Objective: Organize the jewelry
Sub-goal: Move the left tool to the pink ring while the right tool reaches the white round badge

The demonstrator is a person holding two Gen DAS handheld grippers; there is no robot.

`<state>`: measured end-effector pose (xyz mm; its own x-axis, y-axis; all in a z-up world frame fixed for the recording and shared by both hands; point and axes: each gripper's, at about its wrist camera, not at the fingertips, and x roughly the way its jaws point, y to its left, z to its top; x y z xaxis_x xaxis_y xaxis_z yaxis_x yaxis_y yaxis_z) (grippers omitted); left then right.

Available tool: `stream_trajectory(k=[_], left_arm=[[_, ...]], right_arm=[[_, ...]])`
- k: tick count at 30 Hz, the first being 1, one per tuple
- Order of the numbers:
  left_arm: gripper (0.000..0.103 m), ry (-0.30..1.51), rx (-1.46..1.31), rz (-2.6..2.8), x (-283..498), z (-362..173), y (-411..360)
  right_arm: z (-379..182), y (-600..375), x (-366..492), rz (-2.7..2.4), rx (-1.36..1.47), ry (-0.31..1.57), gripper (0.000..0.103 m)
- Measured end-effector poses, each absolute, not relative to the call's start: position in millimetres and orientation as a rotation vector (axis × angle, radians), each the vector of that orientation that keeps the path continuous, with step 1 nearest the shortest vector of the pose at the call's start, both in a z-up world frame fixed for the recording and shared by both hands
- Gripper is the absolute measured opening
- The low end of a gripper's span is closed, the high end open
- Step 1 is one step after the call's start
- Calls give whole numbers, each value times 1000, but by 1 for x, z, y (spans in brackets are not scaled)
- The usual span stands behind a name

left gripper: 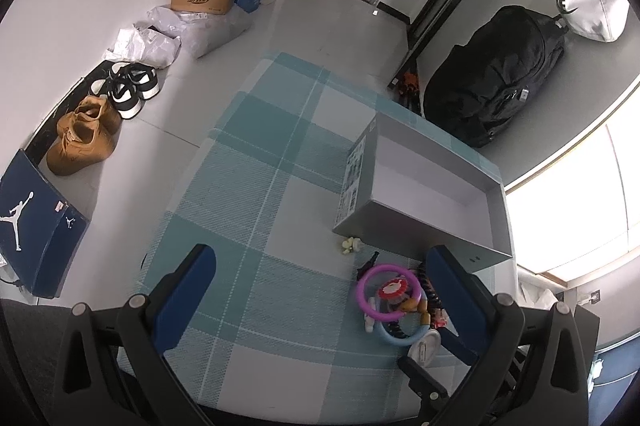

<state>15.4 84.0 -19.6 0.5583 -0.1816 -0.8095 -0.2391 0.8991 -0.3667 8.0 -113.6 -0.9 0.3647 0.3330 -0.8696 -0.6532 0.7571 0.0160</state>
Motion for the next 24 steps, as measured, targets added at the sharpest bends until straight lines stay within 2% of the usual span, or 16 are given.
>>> stream_trajectory(k=[11,14,24], left_arm=[[102,1069,-438,-57,22,-34,71],[97,1108,-421,-104,23,-40,62],[95,1206,-395,-175,32,-55,44]], right_arm=[[12,-143,18,663,-240,1051,42],[14,-154,20,646,-219,1061,42],[20,-177,27,614,-145,1059,42]])
